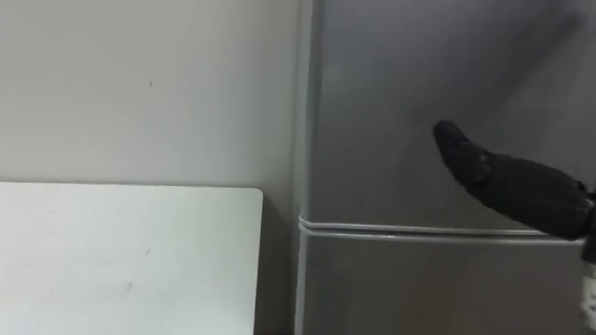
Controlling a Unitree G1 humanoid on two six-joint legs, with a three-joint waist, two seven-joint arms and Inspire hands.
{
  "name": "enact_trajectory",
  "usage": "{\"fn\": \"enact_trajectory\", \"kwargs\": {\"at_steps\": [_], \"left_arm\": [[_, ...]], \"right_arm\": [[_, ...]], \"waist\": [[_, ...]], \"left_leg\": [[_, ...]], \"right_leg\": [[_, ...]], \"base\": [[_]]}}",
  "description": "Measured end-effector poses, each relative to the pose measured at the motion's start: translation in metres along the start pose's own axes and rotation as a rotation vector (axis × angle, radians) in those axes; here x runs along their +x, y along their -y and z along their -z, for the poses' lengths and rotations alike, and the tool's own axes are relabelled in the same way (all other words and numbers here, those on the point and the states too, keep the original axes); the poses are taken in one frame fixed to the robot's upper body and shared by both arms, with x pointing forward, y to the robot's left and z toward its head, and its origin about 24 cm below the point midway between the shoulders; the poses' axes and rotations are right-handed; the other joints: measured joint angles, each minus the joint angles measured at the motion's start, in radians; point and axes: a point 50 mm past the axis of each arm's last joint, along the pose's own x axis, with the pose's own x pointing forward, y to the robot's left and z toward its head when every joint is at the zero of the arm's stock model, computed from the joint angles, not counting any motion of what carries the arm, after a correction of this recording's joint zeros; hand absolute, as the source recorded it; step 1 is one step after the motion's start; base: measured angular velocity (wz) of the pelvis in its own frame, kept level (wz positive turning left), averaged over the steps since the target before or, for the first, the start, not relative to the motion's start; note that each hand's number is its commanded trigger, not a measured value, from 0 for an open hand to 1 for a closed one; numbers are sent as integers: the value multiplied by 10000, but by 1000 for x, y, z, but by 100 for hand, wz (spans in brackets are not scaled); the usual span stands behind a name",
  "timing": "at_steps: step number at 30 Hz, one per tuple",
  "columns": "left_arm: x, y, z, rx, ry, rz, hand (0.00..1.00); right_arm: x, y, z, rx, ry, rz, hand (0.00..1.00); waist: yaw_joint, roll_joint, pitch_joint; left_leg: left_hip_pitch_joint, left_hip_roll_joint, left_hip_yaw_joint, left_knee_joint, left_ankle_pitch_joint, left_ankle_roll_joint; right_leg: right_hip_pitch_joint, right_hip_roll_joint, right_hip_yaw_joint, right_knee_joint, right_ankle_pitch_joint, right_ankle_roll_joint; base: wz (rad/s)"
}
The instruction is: Put the bottle in the upper fridge
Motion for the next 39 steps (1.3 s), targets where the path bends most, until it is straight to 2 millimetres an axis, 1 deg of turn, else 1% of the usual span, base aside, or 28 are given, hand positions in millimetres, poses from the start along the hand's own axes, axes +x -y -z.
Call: {"fn": "enact_trajectory", "kwargs": {"at_steps": [4, 5, 7, 8, 9, 14, 16, 17, 18, 23, 25, 27, 28, 29, 30, 31, 32, 34, 36, 39], "left_arm": [[0, -2, 0, -224, 15, -154, 0], [0, -1, 1, -234, 0, -251, 0], [-1, 1, 4, -278, -79, -282, 0], [-1, 2, 6, -298, -147, -299, 0], [-2, 4, 8, -312, -208, -345, 0], [-3, 6, 11, -336, -283, -360, 0], [-3, 6, 12, -339, -327, -390, 0], [-3, 6, 12, -344, -325, -452, 0], [-3, 5, 11, -357, -312, -539, 0], [-3, 4, 13, -349, -334, -804, 0], [-3, 4, 12, -340, -321, -876, 0], [-4, 5, 13, -346, -382, -957, 0], [-4, 5, 14, -346, -408, -956, 0], [-4, 5, 14, -347, -422, -960, 0], [-4, 5, 13, -343, -413, -991, 0], [-4, 5, 13, -345, -399, -1056, 0], [-4, 5, 12, -354, -369, -1178, 0], [-4, 3, 11, -347, -332, -1338, 0], [-4, 3, 11, -323, -390, -1496, 0], [-4, 4, 11, -372, -399, -1523, 0]], "right_arm": [[-2, 13, 3, -428, -133, 613, 0], [-1, 19, 4, -596, -155, 918, 0], [0, 26, 4, -795, -161, 1379, 0], [1, 30, 4, -918, -132, 1665, 0], [2, 35, 4, -1020, -100, 1962, 0], [1, 50, 3, -1414, -78, 2804, 0], [-2, 53, 5, -1216, -330, 2998, 0], [-3, 55, 7, -972, -561, 3133, 0], [-5, 58, 9, -761, -809, 3313, 0], [-12, 73, 24, -809, -1671, 4395, 0], [-18, 77, 34, -925, -2226, 4738, 0], [-30, 83, 44, -1023, -3051, 5166, 0], [-32, 84, 46, -1010, -3224, 5269, 0], [-36, 86, 48, -904, -3512, 5478, 0], [-41, 88, 49, -958, -3724, 5658, 0], [-44, 88, 50, -1001, -3807, 5752, 0], [-48, 90, 51, -1095, -3952, 5911, 0], [-56, 95, 57, -1318, -4405, 6136, 0], [-72, 98, 68, -1617, -5274, 6637, 0], [-88, 101, 76, -1597, -6165, 7118, 0]], "waist": [[-83, -9, -4], [-156, -21, -2], [-281, -85, -12], [-305, -65, -8], [-333, -103, -23], [-384, -147, -20], [-410, -172, -19], [-413, -144, -4], [-427, -149, -7], [-522, -156, -10], [-558, -150, -9], [-547, -120, -18], [-540, -127, -18], [-534, -88, -12], [-538, -46, 19], [-538, -42, 1], [-540, 13, -7], [-546, 71, -7], [-553, 75, -7], [-528, 93, -12]], "left_leg": [[69, -12, 21, -95, 0, 0], [64, -17, 21, -92, 0, 0], [59, -26, 21, -93, 1, 0], [59, -31, 20, -94, 1, 0], [72, -33, 25, -93, 1, 0], [68, -25, 38, -75, 3, -4], [66, -23, 36, -73, 2, -4], [67, -22, 40, -73, 2, -4], [68, -23, 41, -72, 2, -5], [58, -24, 43, -66, 1, -5], [51, -21, 46, -42, -1, -7], [48, -20, 50, -42, -1, -8], [47, -20, 52, -44, -1, -8], [46, -21, 57, -47, -1, -8], [33, -23, 59, -47, -2, -8], [27, -24, 59, -47, -2, -8], [0, -26, 59, -45, -2, -8], [-13, -31, 53, -42, -2, -8], [-8, -32, 50, -42, -1, -8], [-23, -24, 39, -45, -1, -7]], "right_leg": [[28, -8, 6, 21, -45, 10], [59, -11, 3, 17, -62, 17], [89, -18, -5, 22, -89, 25], [71, -18, 9, 21, -114, 31], [13, -22, 24, 20, -148, 30], [-27, -15, 19, 29, -188, 16], [-27, -16, 15, 25, -192, 14], [-31, -16, 17, 21, -192, 15], [-29, -16, 19, 19, -192, 15], [-26, -17, 14, 10, -192, 15], [-18, -15, 15, 6, -190, 13], [-18, -17, 7, 10, -192, 15], [-21, -16, 12, 12, -193, 16], [-23, -16, 23, 12, -196, 22], [-41, -16, 33, 19, -200, 25], [-50, -16, 38, 24, -203, 28], [-80, -17, 51, 28, -210, 33], [-87, -17, 59, 36, -215, 39], [-99, -13, 69, 55, -220, 30], [-190, 7, 191, 89, -221, 15]], "base": [[0], [0], [4], [0], [0], [1], [0], [0], [0], [0], [0], [0], [0], [0], [0], [0], [0], [0], [0], [-11]]}}
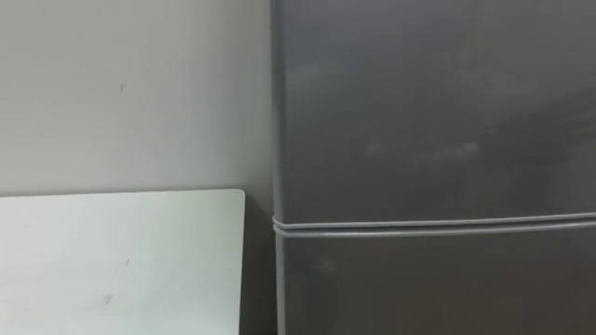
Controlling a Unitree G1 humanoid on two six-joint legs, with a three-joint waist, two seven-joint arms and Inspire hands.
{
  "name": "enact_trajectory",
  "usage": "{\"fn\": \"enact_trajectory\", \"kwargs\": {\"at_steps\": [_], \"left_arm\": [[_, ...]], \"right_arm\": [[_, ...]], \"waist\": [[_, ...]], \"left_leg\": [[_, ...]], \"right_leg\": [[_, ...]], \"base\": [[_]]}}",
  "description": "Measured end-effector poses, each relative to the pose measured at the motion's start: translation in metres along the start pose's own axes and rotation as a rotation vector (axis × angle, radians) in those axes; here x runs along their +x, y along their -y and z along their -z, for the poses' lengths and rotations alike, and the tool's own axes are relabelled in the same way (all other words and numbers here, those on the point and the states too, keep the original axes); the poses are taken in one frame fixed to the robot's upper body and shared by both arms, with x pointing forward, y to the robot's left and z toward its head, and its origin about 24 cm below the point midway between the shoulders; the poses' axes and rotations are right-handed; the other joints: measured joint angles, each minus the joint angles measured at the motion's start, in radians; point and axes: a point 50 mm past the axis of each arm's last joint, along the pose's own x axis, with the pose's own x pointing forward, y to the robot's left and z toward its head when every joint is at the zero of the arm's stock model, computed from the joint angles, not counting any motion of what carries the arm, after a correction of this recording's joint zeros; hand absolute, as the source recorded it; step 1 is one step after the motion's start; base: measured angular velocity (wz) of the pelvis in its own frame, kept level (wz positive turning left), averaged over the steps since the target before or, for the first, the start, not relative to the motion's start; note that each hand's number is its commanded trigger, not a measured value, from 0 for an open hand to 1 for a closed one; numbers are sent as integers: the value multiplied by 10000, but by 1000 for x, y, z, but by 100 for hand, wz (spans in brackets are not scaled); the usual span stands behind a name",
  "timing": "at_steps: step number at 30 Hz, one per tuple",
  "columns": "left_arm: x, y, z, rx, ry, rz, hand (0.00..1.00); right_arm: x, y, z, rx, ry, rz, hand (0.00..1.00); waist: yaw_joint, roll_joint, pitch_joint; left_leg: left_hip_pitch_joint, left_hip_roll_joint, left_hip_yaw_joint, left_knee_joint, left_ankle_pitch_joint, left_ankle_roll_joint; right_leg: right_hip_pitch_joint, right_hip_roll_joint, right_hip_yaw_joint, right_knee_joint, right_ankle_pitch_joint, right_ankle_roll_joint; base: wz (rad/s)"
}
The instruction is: Put the bottle in the upper fridge
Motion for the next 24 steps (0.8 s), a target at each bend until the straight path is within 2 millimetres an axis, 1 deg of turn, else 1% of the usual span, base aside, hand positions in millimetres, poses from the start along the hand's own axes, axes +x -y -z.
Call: {"fn": "enact_trajectory", "kwargs": {"at_steps": [1, 5, 6, 9, 10, 12, 16, 18, 19, 21, 22, 24], "left_arm": [[0, 0, 0, -25, -13, -14, 0], [0, 1, 0, -44, 15, 31, 0], [-1, 2, 0, -69, 7, 57, 0], [-2, 14, -1, 77, -31, 369, 0], [-3, 16, -1, 56, -51, 421, 0], [-4, 20, -1, 24, -79, 520, 0], [-4, 18, 0, 22, -72, 452, 0], [-4, 18, -3, -15, 51, 436, 0], [-4, 18, -3, -17, 54, 432, 0], [-4, 18, -3, -5, 41, 437, 0], [-4, 18, -2, -5, 35, 436, 0], [-4, 19, -2, -18, 32, 438, 0]], "right_arm": [[-1, 2, 3, -88, -143, 66, 0], [-13, 12, 33, -676, -1408, 537, 0], [-15, 13, 38, -811, -1625, 549, 0], [-31, 21, 68, -1572, -2935, 727, 0], [-33, 23, 71, -1659, -3093, 770, 0], [-40, 26, 79, -1944, -3465, 897, 0], [-55, 36, 97, -2844, -4140, 629, 0], [-66, 46, 112, -3619, -4735, 414, 0], [-69, 48, 116, -3816, -4897, 327, 0], [-80, 59, 129, -4461, -5561, 219, 0], [-83, 62, 132, -4629, -5722, 190, 0], [-100, 79, 149, -5650, -6580, 4, 0]], "waist": [[-2, 2, -2], [-16, -1, -6], [-17, 36, 9], [-34, 138, -24], [-34, 174, -29], [-31, 322, -27], [-21, 320, -25], [-10, 289, -20], [-10, 287, -21], [-3, 285, -21], [5, 284, -21], [63, 251, -26]], "left_leg": [[-1, 0, -3, 0, 0, 0], [21, 0, 23, 0, -1, 0], [31, 2, 44, 0, -1, 0], [31, 11, 234, -5, -1, 1], [31, 8, 237, -6, -1, 1], [32, 3, 231, -7, -1, 0], [56, 14, 216, -5, 0, 0], [41, 15, 187, -8, 0, 0], [40, 14, 182, -7, 0, 0], [42, 4, 172, -11, 0, 0], [44, 4, 172, -13, -1, -1], [73, 2, 217, -32, -1, -1]], "right_leg": [[-1, 0, 5, -2, 1, -1], [7, -7, 39, -9, 12, -7], [12, -7, 55, -10, 14, -8], [2, -17, 73, -15, 17, -3], [2, -21, 73, -14, 15, 1], [1, -24, 74, -5, 10, 6], [-9, -16, 76, 85, -63, -19], [-12, -15, 67, 85, -86, -21], [-11, -15, 68, 88, -92, -19], [-20, -24, 87, 105, -109, -8], [-20, -23, 91, 100, -108, -7], [-10, -21, 104, 104, -106, -9]], "base": [[-9], [-6], [-7], [-1], [0], [0], [1], [5], [0], [0], [0], [0]]}}
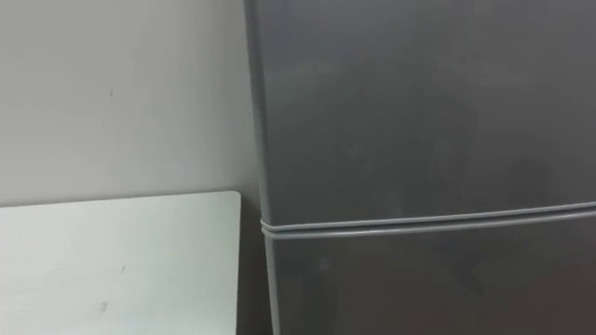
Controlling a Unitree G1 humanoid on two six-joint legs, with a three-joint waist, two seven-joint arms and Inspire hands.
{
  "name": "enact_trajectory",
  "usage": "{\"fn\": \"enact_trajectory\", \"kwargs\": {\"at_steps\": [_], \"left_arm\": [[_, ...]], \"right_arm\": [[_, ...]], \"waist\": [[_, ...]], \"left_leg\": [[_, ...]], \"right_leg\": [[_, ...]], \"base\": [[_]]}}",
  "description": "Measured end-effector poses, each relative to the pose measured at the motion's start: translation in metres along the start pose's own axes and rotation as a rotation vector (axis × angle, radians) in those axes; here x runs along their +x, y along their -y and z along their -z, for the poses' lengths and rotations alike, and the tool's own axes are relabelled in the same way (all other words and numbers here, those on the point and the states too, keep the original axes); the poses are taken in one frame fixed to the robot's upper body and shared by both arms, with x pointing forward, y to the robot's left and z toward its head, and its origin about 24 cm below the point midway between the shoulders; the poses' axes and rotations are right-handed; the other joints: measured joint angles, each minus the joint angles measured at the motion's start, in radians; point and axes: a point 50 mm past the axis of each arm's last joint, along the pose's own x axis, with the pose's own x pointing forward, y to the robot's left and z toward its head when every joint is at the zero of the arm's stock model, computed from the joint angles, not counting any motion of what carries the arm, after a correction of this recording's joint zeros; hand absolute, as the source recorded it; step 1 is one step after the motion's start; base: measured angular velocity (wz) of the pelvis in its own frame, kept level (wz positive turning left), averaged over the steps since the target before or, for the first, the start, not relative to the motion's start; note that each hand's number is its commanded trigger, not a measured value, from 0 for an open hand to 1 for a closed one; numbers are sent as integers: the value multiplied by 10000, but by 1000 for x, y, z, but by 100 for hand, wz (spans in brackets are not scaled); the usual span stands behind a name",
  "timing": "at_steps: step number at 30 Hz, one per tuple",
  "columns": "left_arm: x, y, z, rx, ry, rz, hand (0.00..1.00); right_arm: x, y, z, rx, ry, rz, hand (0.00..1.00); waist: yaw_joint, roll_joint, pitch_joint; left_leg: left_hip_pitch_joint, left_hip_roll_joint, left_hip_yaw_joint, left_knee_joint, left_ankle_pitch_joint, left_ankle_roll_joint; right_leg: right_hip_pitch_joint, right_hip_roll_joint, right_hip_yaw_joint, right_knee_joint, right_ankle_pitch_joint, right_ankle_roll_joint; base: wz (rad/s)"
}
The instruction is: Put the bottle in the upper fridge
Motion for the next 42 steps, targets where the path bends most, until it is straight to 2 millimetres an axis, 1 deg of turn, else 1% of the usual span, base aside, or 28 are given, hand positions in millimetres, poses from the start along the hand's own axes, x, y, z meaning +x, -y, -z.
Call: {"fn": "enact_trajectory", "kwargs": {"at_steps": [3, 4, 5, 6, 8, 9, 11, 12, 14, 18, 24, 31, 37, 42], "left_arm": [[-1, 3, 0, -24, -13, 86, 0], [-1, 4, 0, -17, 6, 103, 0], [-1, 4, -2, -5, 62, 118, 0], [-1, 5, -3, 22, 133, 142, 0], [-1, 8, -4, -7, 169, 211, 0], [-2, 10, -4, -31, 161, 257, 0], [-2, 11, -4, -87, 163, 282, 0], [-2, 11, -3, -132, 113, 292, 0], [-2, 12, -3, -119, 103, 326, 0], [-3, 17, -5, 198, 209, 508, 0], [-2, 20, -10, 384, 346, 656, 0], [-3, 23, -9, 642, 340, 851, 0], [-4, 27, -8, 867, 272, 1061, 0], [-4, 28, -6, 1159, 84, 1067, 0]], "right_arm": [[-6, 4, 21, -706, -612, -151, 0], [-7, 4, 24, -865, -681, -232, 0], [-9, 5, 33, -1410, -825, -419, 0], [-12, 6, 43, -1960, -979, -670, 0], [-16, 5, 53, -2590, -1158, -1194, 0], [-18, 5, 58, -2882, -1234, -1485, 0], [-22, 5, 65, -3317, -1340, -1912, 0], [-25, 4, 71, -3855, -1298, -2326, 0], [-29, 5, 78, -4493, -1394, -2861, 0], [-38, 4, 93, -5176, -1938, -3796, 0], [-44, 0, 99, -5432, -2235, -4757, 0], [-46, 2, 105, -5609, -2684, -5316, 0], [-52, -6, 108, -5749, -2982, -6240, 0], [-54, -1, 118, -6108, -3694, -6566, 0]], "waist": [[62, 85, 13], [60, 116, 27], [30, 112, 16], [46, 146, 32], [116, 159, 24], [118, 176, 13], [185, 183, 14], [176, 207, 32], [186, 195, 36], [189, 184, 49], [208, 206, 58], [202, 260, 56], [203, 302, 52], [227, 298, 54]], "left_leg": [[-29, -2, 11, 7, 0, 0], [-33, -1, 12, 12, -1, 0], [-31, -2, 13, 27, -1, -1], [-20, -2, 22, 27, -2, -2], [1, -1, 23, 21, -2, -2], [20, -1, 23, 16, -2, -2], [59, 6, 23, 3, -1, -2], [73, 7, 11, 5, -1, -2], [89, 8, 15, 5, -1, -2], [-5, 6, 14, 45, -3, -3], [-49, 9, 15, 121, -4, -4], [-171, 13, -29, 180, -4, -4], [-161, 8, -78, 175, -4, -4], [-169, -23, -192, 177, -4, -4]], "right_leg": [[-37, -7, 17, -4, -2, 5], [-37, -7, 23, -12, -6, 10], [-24, -7, 22, -17, -7, 12], [-9, -5, 16, -11, -9, 10], [-21, 2, 59, 11, -8, 6], [-18, 5, 79, 16, -8, 6], [-16, 21, 132, 24, -5, 0], [10, 21, 119, 18, -2, -5], [34, 19, 108, 17, -2, -5], [-11, 0, 33, 20, -8, 1], [-12, -6, 14, 24, -5, -3], [-39, -10, -40, 21, -3, -7], [-9, -13, -99, -1, 1, -13], [147, -74, -426, -55, -18, 4]], "base": [[-2], [0], [0], [0], [-6], [-8], [-7], [-3], [0], [7], [0], [1], [2], [17]]}}
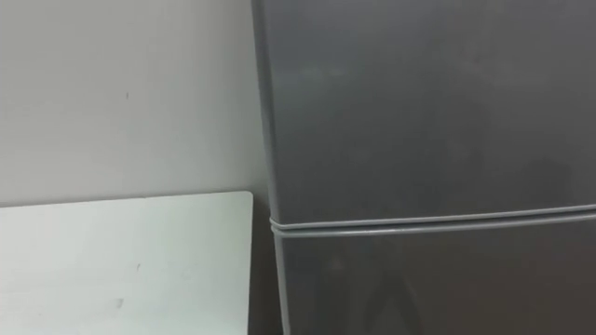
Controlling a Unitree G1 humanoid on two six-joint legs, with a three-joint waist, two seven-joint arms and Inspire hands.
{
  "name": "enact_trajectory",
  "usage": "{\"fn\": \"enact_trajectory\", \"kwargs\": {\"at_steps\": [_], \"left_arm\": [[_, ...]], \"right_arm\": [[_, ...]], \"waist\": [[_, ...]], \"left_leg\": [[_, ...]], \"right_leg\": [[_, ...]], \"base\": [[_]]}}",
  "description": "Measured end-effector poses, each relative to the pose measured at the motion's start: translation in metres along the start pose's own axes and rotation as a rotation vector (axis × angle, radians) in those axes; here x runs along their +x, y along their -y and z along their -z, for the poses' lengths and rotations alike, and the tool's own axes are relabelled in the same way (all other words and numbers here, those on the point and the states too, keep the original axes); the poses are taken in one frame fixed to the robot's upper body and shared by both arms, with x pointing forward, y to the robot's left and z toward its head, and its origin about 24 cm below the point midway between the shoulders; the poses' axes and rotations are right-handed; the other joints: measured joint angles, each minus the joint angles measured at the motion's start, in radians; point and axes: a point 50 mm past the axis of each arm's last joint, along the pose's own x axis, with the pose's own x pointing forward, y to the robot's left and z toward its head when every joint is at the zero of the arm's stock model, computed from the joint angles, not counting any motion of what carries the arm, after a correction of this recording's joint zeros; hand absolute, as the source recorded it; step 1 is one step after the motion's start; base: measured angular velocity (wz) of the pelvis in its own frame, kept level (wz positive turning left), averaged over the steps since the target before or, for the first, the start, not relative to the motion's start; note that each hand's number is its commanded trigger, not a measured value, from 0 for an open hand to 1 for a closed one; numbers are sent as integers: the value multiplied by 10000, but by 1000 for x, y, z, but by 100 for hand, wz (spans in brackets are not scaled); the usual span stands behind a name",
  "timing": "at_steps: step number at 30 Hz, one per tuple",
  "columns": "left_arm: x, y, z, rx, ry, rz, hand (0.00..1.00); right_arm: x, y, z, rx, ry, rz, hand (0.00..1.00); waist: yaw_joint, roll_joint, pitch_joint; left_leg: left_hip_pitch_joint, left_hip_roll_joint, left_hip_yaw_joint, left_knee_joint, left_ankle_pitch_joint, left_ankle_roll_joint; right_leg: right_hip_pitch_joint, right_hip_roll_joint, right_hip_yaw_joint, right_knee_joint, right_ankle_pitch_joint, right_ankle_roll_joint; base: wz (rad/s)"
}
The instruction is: Put the bottle in the upper fridge
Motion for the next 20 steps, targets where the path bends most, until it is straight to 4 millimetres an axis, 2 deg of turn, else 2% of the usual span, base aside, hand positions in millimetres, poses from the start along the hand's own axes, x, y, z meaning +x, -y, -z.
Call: {"fn": "enact_trajectory", "kwargs": {"at_steps": [7, 9, 20], "left_arm": [[0, 1, 1, 95, -172, 61, 0], [0, 1, 1, 107, -223, 66, 0], [0, 2, 1, 102, -273, 276, 0]], "right_arm": [[-1, -6, 6, -52, -399, -822, 0], [-1, -7, 7, -34, -470, -1067, 0], [2, -11, 4, 139, -793, -1664, 0]], "waist": [[200, -9, 2], [204, -16, 4], [246, -55, 12]], "left_leg": [[-11, -38, -152, 1, 1, 2], [-8, -98, -446, 1, 2, 3], [-1, -112, -421, -2, 2, 4]], "right_leg": [[73, -35, -200, -94, -5, 11], [146, -77, -338, -111, -24, 43], [212, -97, -400, -120, -40, 62]], "base": [[9], [18], [2]]}}
